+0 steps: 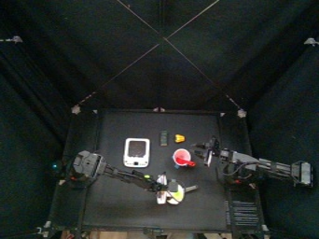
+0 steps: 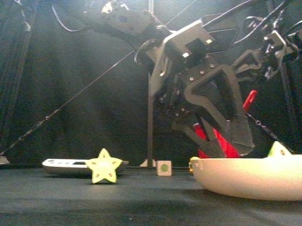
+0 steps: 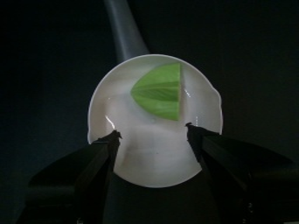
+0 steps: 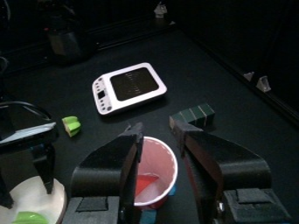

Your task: Grab starfruit bottom

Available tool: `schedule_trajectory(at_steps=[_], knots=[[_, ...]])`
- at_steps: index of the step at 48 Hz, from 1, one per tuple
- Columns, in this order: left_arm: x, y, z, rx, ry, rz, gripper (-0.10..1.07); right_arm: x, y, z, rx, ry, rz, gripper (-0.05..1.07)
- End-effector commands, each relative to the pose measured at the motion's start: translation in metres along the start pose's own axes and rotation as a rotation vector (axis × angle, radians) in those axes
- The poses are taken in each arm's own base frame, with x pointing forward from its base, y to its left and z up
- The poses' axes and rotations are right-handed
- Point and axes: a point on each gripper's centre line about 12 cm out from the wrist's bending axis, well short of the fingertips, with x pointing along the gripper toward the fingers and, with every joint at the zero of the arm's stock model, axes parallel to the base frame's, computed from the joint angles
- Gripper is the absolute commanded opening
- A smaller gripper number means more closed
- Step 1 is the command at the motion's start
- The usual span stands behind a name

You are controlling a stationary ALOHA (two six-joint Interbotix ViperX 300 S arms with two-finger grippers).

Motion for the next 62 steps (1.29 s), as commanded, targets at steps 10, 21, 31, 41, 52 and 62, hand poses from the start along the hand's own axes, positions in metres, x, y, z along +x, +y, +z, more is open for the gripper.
schedule_trajectory(at_steps=[10, 21, 31, 41, 52, 62], knots=[[-0.042, -0.001, 0.023, -0.005, 0.007, 0.025, 0.95, 0.001, 0.000, 0.003, -0.003, -0.006, 0.001, 0.74], [-0.056, 0.003, 0.004, -0.002, 0.119, 0.067, 0.95, 0.001, 0.000, 0.003, -0.001, -0.006, -0.001, 0.74], [-0.067, 0.006, -0.003, -0.049, 0.129, 0.077, 0.95, 0.001, 0.000, 0.003, -0.003, -0.006, -0.001, 0.74], [-0.077, 0.014, -0.024, -0.092, 0.159, 0.116, 0.95, 0.001, 0.000, 0.002, -0.003, 0.000, -0.002, 0.74], [-0.086, 0.026, -0.050, -0.149, 0.186, 0.173, 0.95, 0.002, -0.001, 0.002, -0.002, 0.001, -0.003, 0.74], [-0.094, 0.039, -0.072, -0.207, 0.195, 0.228, 0.95, 0.003, -0.001, 0.001, -0.002, 0.004, -0.005, 0.74]])
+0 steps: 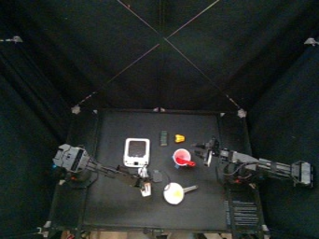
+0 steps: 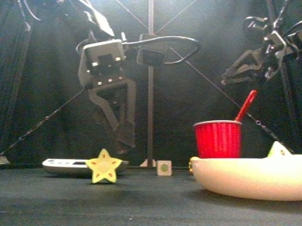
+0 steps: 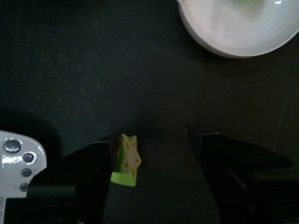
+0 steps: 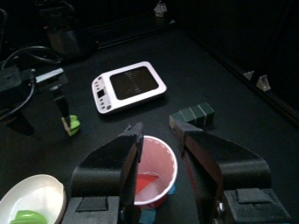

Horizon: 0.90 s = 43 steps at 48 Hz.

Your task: Grab starfruit bottom

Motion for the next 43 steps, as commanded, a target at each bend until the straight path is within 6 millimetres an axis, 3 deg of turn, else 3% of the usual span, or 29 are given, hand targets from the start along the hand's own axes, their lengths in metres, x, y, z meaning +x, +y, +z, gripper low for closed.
schedule_trajectory(at_steps=[1, 17, 43], knots=[[-0.010, 0.006, 0.003, -0.025, -0.037, 0.002, 0.95, 0.001, 0.000, 0.003, -0.001, -0.006, -0.001, 0.74], [0.005, 0.022, -0.019, -0.061, -0.041, -0.007, 0.95, 0.002, 0.000, 0.003, -0.002, -0.005, -0.002, 0.74], [0.026, 0.026, -0.019, -0.103, -0.064, -0.068, 0.95, 0.002, -0.001, 0.003, -0.002, -0.003, -0.004, 0.74]])
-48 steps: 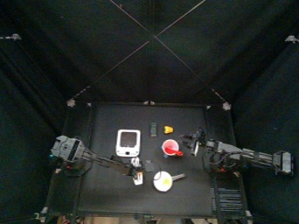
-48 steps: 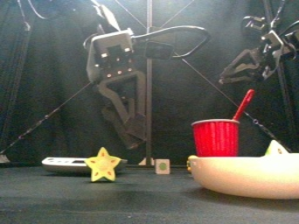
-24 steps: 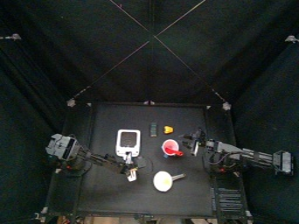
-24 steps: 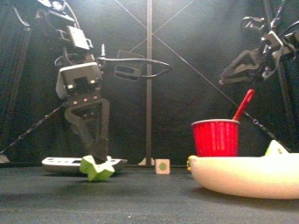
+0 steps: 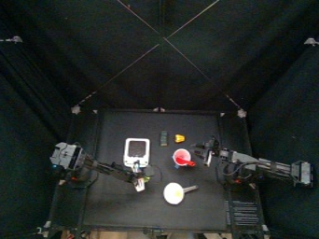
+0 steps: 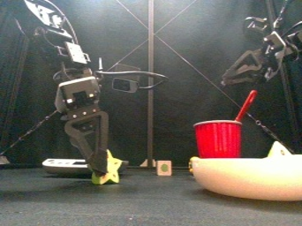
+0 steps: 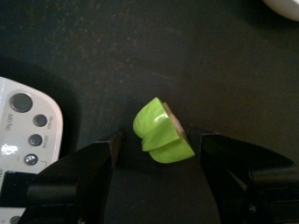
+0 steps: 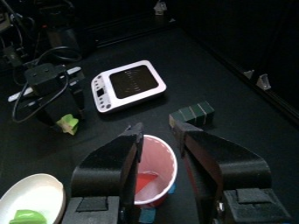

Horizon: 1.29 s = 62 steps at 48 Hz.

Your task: Grab starfruit bottom

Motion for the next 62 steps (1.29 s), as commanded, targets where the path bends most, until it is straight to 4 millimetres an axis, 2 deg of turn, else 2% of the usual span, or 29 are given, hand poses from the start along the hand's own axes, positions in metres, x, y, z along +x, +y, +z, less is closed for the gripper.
schedule_trajectory(at_steps=[1, 13, 26, 31, 45, 62], knots=[[-0.001, -0.003, 0.010, -0.031, -0.034, -0.033, 0.95, 0.001, 0.000, 0.002, -0.001, -0.005, -0.001, 0.74], [0.001, -0.001, 0.004, -0.082, -0.019, -0.049, 0.91, 0.001, 0.000, 0.002, -0.001, -0.005, -0.001, 0.74], [0.000, -0.001, 0.005, -0.082, -0.022, -0.051, 0.70, 0.001, 0.000, 0.002, -0.001, -0.003, -0.001, 0.74], [-0.005, -0.002, 0.009, -0.085, -0.035, -0.055, 0.65, 0.001, 0.000, 0.002, -0.001, -0.003, -0.001, 0.74], [-0.023, -0.008, 0.023, -0.083, -0.094, -0.085, 0.64, 0.002, 0.000, 0.002, -0.001, -0.002, -0.001, 0.74], [-0.024, -0.012, 0.026, -0.070, -0.107, -0.096, 0.64, 0.001, 0.000, 0.002, -0.001, -0.003, -0.001, 0.74]])
